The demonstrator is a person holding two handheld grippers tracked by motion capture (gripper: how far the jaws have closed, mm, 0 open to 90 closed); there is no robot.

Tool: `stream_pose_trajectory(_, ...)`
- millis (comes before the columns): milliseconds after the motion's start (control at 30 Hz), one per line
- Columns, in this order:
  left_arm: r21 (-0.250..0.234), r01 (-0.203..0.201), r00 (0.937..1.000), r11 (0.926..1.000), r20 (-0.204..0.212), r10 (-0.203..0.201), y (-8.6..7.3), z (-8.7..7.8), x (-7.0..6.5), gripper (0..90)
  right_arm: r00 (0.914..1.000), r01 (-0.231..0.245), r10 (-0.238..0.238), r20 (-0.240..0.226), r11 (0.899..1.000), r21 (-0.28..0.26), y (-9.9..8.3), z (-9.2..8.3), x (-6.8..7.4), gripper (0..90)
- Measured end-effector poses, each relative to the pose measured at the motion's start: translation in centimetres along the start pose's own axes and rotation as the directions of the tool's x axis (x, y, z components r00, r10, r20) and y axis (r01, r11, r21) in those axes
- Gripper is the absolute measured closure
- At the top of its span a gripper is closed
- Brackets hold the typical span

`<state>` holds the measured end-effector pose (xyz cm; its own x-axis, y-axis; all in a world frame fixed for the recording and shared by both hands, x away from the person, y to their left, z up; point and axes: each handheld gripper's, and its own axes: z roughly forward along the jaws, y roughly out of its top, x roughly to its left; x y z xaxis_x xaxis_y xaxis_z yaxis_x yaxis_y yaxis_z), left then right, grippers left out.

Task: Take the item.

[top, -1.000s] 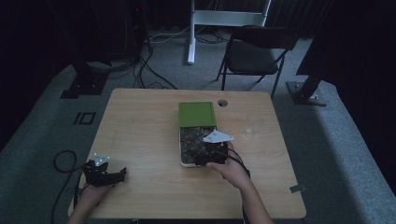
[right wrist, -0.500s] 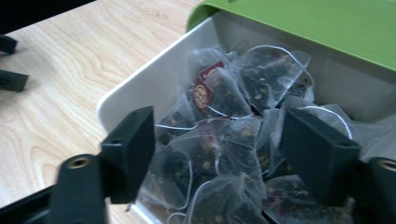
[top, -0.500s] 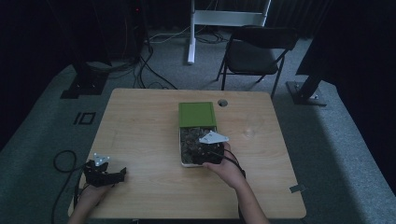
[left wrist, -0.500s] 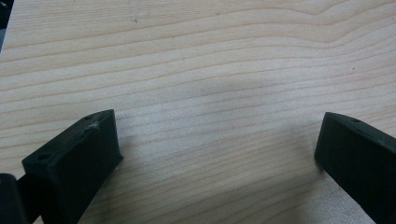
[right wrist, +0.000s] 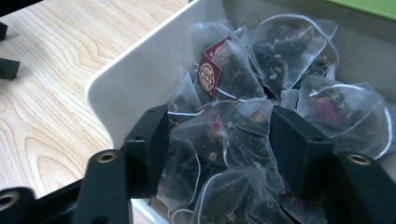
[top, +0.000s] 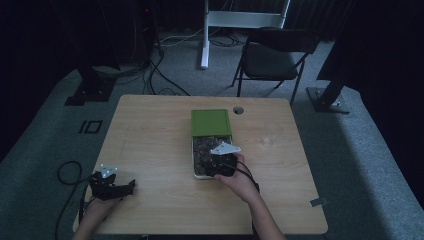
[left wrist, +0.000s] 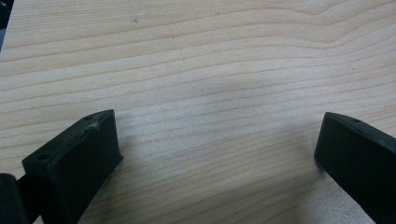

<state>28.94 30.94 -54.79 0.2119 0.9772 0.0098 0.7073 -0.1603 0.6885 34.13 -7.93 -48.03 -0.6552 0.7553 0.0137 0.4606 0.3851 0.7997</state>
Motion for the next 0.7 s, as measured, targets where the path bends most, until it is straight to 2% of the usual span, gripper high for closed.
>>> stream_pose_trajectory(167, 0.001, -0.001, 1.0000, 1.0000, 0.000, 0.001, 0.00, 0.00, 0.00, 0.5, 0.9999, -0.010, 0.010, 0.013, 1.000, 0.014, -0.02, 0.10, -0.20, 50.4)
stream_pose_trajectory(267, 0.000, 0.000, 1.0000, 1.0000, 0.000, 0.000, 0.00, 0.00, 0.00, 0.5, 0.9999, 0.002, -0.002, 0.010, 0.999, 0.032, -0.08, 0.23, -0.57, 58.3)
stream_pose_trajectory(500, -0.001, 0.001, 1.0000, 1.0000, 0.000, -0.001, 0.00, 0.00, 0.00, 0.5, 0.9995, 0.032, -0.032, 0.002, 0.999, 0.040, 0.16, -0.03, -0.60, 64.8)
stream_pose_trajectory(667, 0.000, 0.000, 1.0000, 1.0000, 0.000, 0.000, 0.00, 0.00, 0.00, 0.5, 0.9992, 0.040, -0.040, 0.001, 0.999, 0.019, 0.60, -0.63, -0.66, 67.8)
stream_pose_trajectory(700, 0.000, -0.001, 1.0000, 1.0000, 0.000, 0.001, 0.00, 0.00, 0.00, 0.5, 0.9989, 0.046, -0.046, 0.001, 0.999, 0.018, 0.66, -0.76, -0.71, 77.9)
